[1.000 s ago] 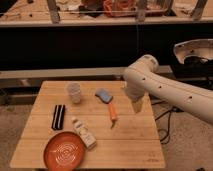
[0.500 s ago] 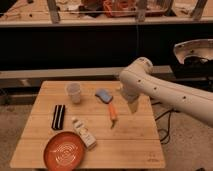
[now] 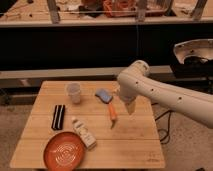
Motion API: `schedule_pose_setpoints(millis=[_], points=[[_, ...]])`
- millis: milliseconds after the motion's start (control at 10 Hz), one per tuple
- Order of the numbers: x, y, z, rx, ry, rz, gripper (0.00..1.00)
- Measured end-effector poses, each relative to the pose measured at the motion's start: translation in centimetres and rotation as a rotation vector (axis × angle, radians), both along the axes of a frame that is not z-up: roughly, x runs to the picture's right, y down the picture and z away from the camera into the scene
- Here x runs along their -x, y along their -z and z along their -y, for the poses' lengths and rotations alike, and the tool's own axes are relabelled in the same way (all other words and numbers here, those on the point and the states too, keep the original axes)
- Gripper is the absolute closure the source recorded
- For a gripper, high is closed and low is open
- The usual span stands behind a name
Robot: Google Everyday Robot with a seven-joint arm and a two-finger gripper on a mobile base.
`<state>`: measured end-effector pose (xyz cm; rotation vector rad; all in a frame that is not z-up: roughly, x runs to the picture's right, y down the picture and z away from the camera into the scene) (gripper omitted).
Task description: Place the pepper in the ceramic cup
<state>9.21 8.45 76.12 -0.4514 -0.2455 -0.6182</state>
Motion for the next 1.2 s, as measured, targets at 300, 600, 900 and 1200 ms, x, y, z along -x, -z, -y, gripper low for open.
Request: schedule_pose_setpoints(millis=[300, 600, 900, 1200], points=[[0.6, -1.0, -0.7, 0.013, 0.022, 0.045, 0.20], [1.0, -2.1, -1.3, 0.029, 0.057, 0.089, 0.20], [1.4, -3.2, -1.8, 0.040, 0.090, 0.124, 0.20], [1.6, -5.1, -2.8, 0.049, 0.133, 0.161, 0.20]])
